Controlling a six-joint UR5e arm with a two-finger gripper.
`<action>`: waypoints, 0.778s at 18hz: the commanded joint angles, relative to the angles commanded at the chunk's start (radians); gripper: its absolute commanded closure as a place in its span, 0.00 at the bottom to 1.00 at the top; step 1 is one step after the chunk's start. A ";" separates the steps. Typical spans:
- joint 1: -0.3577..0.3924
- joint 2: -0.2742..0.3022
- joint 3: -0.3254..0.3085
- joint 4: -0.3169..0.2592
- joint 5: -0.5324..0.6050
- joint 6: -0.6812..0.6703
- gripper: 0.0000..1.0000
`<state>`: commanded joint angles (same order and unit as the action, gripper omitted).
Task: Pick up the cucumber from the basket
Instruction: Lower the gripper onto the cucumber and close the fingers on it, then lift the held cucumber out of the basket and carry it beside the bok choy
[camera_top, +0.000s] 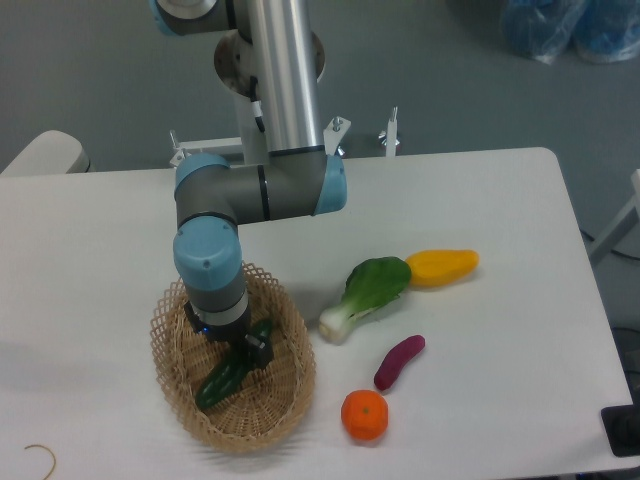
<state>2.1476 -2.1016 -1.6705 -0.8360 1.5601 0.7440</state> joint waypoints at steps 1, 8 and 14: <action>0.000 0.000 0.000 0.000 0.000 0.000 0.62; 0.002 0.005 0.012 -0.002 0.000 0.006 0.87; 0.024 0.054 0.066 -0.015 0.076 0.049 0.87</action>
<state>2.1720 -2.0480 -1.6047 -0.8513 1.6364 0.7929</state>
